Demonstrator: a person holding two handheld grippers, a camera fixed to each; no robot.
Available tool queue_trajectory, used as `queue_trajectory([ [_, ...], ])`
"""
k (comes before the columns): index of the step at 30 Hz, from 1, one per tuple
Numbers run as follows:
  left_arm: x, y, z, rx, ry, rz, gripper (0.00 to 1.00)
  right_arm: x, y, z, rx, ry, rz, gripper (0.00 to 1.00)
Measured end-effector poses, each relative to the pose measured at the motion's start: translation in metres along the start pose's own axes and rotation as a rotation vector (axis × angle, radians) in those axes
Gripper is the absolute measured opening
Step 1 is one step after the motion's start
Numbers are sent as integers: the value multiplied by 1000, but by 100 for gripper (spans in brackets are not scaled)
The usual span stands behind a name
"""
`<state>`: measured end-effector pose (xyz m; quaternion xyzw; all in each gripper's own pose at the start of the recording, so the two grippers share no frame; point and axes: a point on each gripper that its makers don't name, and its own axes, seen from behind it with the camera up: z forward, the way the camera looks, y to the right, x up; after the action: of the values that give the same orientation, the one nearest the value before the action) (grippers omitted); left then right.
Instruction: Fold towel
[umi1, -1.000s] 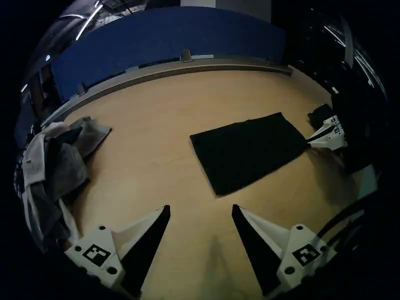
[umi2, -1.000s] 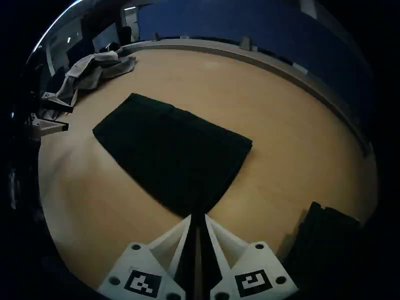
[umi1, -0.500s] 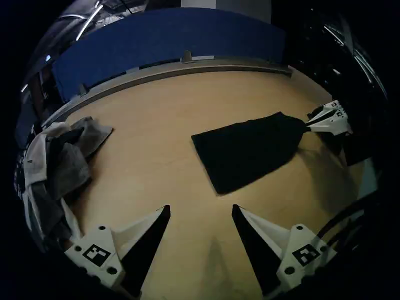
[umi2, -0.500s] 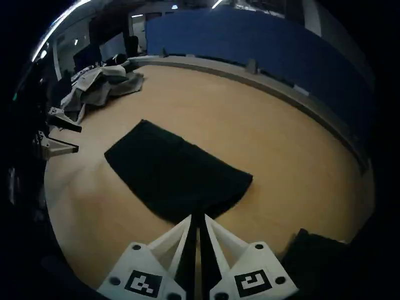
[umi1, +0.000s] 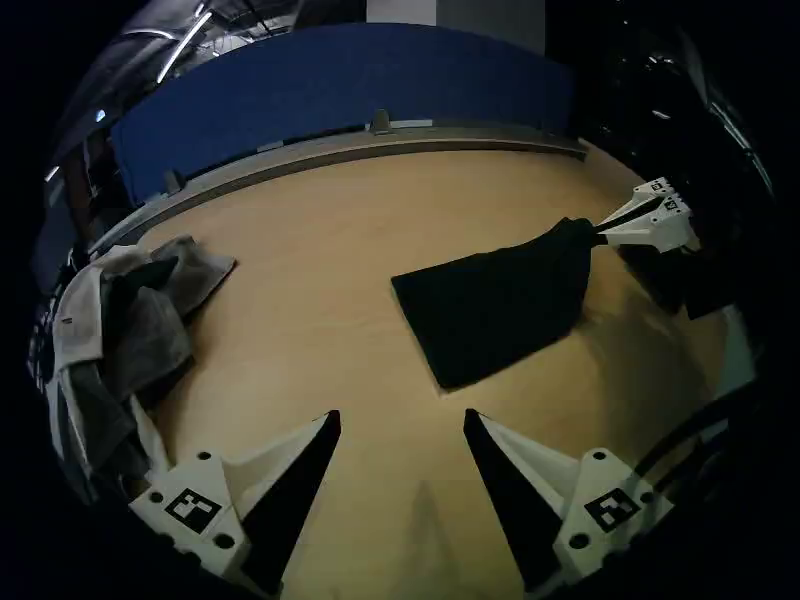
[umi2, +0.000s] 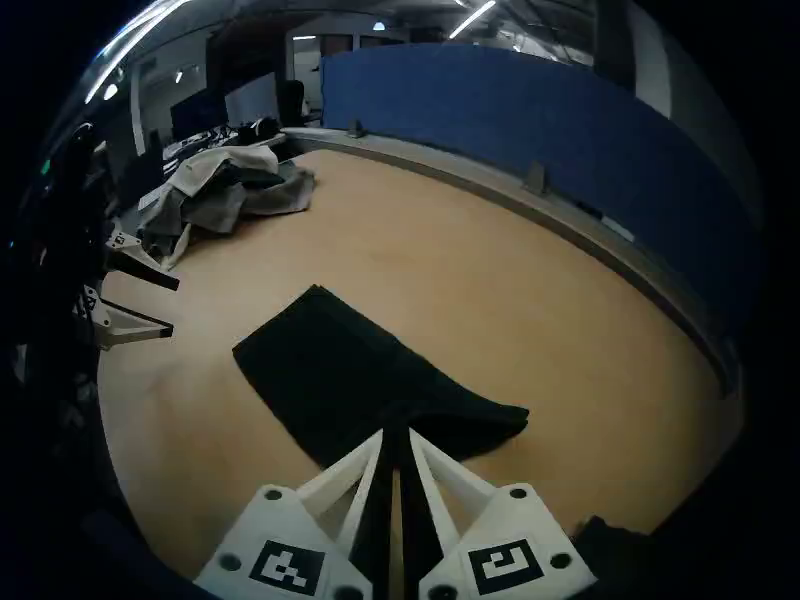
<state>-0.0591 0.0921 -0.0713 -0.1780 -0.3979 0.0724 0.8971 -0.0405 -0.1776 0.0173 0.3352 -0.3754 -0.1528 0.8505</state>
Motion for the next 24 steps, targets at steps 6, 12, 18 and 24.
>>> queue_trajectory([
  [6, 0, -3, -3, 2, 9, -5, 91, 7, -7, 5, 8, -2, -20, 3],
  [12, -1, -8, -8, 9, 16, -15, 91, 24, -21, 15, 32, 7, -40, 4],
  [18, -6, -13, -14, 15, 20, -30, 91, 46, -49, 30, 75, 16, -102, 3],
  [24, -10, -19, -21, 23, 28, -47, 91, 60, -83, 51, 124, 8, -158, 3],
])
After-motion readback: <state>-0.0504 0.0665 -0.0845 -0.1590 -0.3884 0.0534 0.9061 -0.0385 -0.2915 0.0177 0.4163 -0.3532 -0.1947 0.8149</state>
